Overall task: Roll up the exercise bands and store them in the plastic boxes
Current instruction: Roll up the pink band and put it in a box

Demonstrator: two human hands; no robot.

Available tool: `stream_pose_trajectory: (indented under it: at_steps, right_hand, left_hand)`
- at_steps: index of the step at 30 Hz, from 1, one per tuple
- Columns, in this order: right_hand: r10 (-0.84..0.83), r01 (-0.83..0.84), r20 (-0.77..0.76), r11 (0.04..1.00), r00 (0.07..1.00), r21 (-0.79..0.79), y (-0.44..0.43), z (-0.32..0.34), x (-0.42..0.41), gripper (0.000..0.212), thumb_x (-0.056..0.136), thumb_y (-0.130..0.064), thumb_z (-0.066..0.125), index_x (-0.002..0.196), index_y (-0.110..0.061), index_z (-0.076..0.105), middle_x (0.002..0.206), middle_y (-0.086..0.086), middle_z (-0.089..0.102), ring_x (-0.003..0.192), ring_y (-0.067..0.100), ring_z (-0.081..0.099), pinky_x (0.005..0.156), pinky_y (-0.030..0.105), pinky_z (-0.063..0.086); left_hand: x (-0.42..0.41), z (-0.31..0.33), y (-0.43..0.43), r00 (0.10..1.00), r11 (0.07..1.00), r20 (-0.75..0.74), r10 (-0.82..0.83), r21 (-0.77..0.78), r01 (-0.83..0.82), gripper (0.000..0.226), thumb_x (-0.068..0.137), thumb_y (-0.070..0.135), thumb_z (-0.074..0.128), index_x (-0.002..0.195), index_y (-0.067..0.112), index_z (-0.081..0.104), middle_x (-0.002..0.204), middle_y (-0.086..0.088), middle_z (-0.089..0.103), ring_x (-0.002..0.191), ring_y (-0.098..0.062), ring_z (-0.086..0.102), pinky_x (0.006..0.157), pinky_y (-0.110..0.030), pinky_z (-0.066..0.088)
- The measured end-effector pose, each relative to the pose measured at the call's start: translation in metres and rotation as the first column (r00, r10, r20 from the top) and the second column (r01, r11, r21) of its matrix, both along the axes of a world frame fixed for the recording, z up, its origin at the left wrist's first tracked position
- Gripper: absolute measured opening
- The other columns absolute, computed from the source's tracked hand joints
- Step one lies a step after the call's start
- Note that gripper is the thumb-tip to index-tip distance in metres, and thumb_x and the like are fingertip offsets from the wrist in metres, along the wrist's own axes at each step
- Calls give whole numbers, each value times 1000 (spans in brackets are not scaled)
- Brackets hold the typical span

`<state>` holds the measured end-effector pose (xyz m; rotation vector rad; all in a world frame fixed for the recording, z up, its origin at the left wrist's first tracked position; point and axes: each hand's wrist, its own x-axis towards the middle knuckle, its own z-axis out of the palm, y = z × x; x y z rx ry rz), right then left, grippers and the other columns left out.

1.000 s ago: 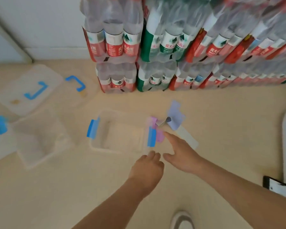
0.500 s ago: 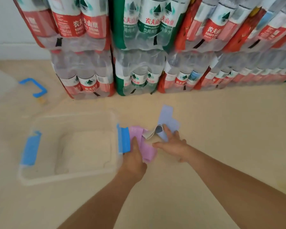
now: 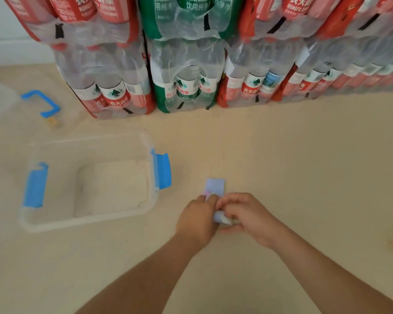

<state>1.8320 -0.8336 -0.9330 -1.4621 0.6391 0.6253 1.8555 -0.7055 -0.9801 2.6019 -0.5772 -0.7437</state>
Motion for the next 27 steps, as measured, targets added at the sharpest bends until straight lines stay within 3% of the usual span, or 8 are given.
stream_pose_trajectory:
  at_steps: [5, 9, 11, 13, 15, 18, 23, 27]
  right_hand:
    - [-125, 152, 213, 982, 969, -115, -29, 45, 5, 45, 80, -27, 71, 118, -44, 56, 121, 5, 56, 104, 19, 63, 55, 31, 51]
    - [64, -125, 176, 923, 982, 364, -12, 92, 22, 90, 54, -69, 75, 135, -45, 43, 143, -5, 50, 123, 13, 54, 95, 39, 48]
    - [88, -186, 199, 810, 976, 557, 26, 113, 31, 75, 67, -61, 71, 133, -36, 47, 131, -1, 61, 108, 20, 65, 83, 44, 55]
    - [31, -157, 216, 788, 976, 596, 76, 141, 37, 31, 85, -44, 58, 115, -35, 61, 107, -1, 72, 88, 22, 71, 65, 41, 58]
    - [0, -159, 306, 855, 952, 493, 113, 161, 42, 16, 93, -29, 53, 103, -34, 64, 89, -4, 73, 69, 17, 71, 52, 33, 55]
    - [118, -230, 545, 963, 830, 142, 150, 175, 45, 27, 92, -19, 59, 115, -33, 60, 96, 1, 70, 59, 11, 65, 44, 29, 50]
    - [475, -363, 725, 874, 499, -323, 204, 202, 41, 31, 80, -11, 67, 101, -34, 63, 82, -12, 64, 56, 4, 57, 44, 20, 45]
    - [492, -557, 569, 827, 659, -70, 243, 223, 45, 38, 75, 3, 67, 106, -17, 56, 90, -1, 58, 63, 14, 53, 48, 28, 44]
  left_hand:
    - [23, 84, 4, 992, 965, -128, 13, -258, -46, 5, 78, 23, 59, 77, 20, 55, 81, -2, 66, 77, -25, 62, 59, -28, 41]
    - [57, 166, 41, 903, 767, -424, 69, -556, -320, 17, 64, 5, 52, 78, 5, 60, 75, -12, 60, 72, -18, 56, 65, -29, 42]
    - [57, 195, 73, 840, 605, -542, 27, -661, -445, 38, 61, -7, 49, 96, -1, 60, 87, -22, 62, 79, -26, 60, 72, -35, 45]
    - [48, 221, 100, 810, 505, -587, 3, -698, -508, 50, 64, -13, 49, 111, 3, 53, 88, -18, 59, 73, -28, 59, 59, -33, 48]
    - [36, 240, 123, 811, 446, -582, 59, -711, -543, 57, 68, -8, 59, 119, 16, 50, 92, -14, 58, 74, -26, 59, 51, -30, 48]
    - [23, 254, 165, 801, 327, -539, 261, -731, -599, 66, 64, 17, 77, 122, 33, 51, 105, -4, 69, 88, -20, 69, 66, -29, 55]
    - [-5, 258, 232, 680, 207, -621, 389, -660, -722, 58, 74, 12, 75, 126, 24, 54, 107, -13, 70, 88, -23, 70, 72, -32, 58]
    - [-28, 257, 280, 662, 179, -642, 388, -652, -737, 31, 87, 6, 64, 117, 4, 60, 112, -26, 66, 96, -38, 66, 79, -37, 55]
